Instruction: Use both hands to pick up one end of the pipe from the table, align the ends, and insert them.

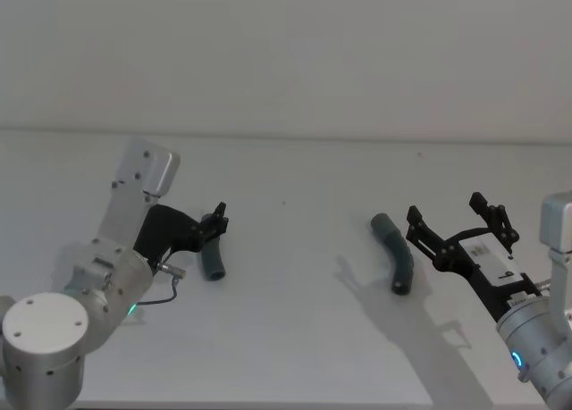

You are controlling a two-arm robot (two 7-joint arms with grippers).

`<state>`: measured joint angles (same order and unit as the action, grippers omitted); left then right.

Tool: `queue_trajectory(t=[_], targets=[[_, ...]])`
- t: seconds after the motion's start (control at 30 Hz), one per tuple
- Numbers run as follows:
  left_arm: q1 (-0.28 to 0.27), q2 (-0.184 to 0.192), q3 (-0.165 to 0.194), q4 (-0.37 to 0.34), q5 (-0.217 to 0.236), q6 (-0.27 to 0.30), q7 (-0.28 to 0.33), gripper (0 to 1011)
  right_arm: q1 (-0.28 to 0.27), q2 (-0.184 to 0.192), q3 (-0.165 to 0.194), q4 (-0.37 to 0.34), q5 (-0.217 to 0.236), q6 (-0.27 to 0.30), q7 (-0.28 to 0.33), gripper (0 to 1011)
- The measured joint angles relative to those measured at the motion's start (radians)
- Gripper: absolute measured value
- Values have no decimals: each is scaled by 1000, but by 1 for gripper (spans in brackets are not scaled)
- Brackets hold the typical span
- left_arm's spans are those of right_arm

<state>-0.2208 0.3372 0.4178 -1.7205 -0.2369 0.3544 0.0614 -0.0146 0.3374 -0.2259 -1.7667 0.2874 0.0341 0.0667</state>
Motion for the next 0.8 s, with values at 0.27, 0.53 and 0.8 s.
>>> queue_trajectory(t=[0.27,0.53,0.8], targets=[[3,-57,-24,-16,-20,156,65,1000,0,0,0,0,0,0,0,1001],[-9,-144,-47,9,-40,249,130,1000,0,0,0,0,0,0,0,1001],[-26,-218,-64,53,-53,278,171,1000,0,0,0,0,0,0,0,1001]])
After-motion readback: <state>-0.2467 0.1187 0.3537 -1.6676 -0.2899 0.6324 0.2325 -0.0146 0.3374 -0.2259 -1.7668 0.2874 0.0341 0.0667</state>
